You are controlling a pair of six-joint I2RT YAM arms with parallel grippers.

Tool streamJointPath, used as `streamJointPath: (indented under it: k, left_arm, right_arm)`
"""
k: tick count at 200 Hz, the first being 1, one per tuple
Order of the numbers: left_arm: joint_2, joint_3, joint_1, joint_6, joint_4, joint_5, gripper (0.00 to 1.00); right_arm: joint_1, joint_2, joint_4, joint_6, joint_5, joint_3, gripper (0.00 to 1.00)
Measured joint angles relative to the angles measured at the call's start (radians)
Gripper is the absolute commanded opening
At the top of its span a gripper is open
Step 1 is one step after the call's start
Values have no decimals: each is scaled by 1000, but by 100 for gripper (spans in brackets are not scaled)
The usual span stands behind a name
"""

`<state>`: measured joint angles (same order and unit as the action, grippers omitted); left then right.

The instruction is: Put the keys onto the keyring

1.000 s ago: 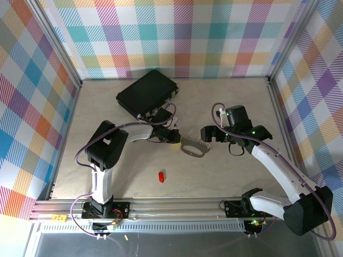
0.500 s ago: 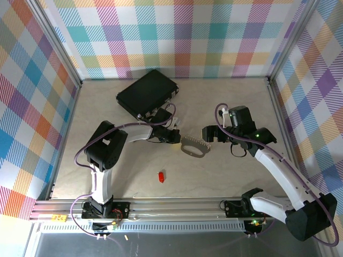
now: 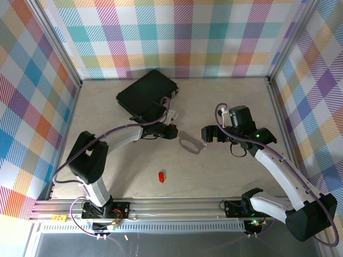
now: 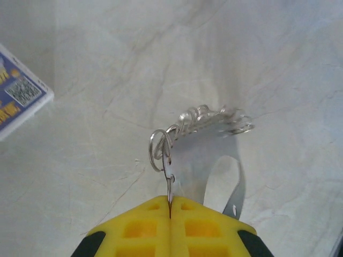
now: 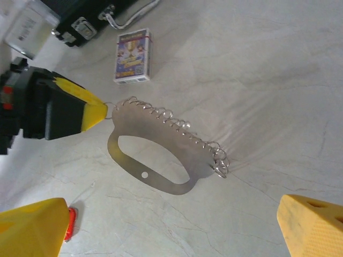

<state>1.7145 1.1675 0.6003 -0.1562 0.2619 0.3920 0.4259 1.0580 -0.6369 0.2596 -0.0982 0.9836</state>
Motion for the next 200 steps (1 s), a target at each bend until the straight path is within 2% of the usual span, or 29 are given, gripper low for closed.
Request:
streamJointPath:
  k: [58,143,200]
  left_arm:
    - [-211,6,48,143,36,24,0]
    - [-343,113,124,309,77,90,0]
    - [-434,145,131,323,55,122,0]
  right_arm:
    - [0,-117,90,-21,-176,-16,99]
    - [0,-232,182,-36,-489,0,100]
    - [0,-298,264,30,-623,69,77]
